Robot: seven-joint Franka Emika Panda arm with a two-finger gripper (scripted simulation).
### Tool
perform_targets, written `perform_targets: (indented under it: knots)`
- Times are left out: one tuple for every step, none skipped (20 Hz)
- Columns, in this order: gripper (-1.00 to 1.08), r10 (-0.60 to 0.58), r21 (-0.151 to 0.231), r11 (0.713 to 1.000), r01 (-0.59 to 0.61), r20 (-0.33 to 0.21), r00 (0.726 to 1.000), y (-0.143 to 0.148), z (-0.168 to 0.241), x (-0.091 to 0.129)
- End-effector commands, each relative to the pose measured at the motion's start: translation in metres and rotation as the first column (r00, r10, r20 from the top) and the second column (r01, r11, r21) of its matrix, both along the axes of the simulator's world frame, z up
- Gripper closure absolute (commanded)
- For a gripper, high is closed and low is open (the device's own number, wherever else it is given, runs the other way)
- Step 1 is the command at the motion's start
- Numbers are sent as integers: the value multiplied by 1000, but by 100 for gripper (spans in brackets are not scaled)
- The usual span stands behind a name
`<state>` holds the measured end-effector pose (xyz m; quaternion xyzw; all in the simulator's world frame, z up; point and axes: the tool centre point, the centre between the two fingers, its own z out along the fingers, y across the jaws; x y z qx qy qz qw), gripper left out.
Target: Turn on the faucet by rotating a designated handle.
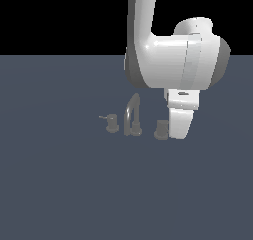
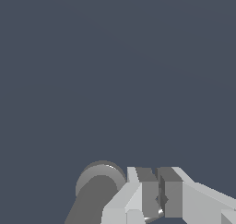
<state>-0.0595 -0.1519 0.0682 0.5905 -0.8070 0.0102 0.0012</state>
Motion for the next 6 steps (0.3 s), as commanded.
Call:
perform_targets:
  knots:
    - [108, 41, 11, 999, -41, -4, 999, 34, -2, 9]
    - [108, 47, 12, 999, -47, -5, 999, 41, -3, 11]
    - [108, 52, 14, 999, -52, -7, 999, 48, -3, 13]
    - [108, 57, 16, 998, -57, -9, 998, 56, -4, 15]
    - [108, 62, 18, 998, -62, -10, 998, 63, -4, 18]
    - [108, 62, 18, 998, -62, -10, 998, 63, -4, 18]
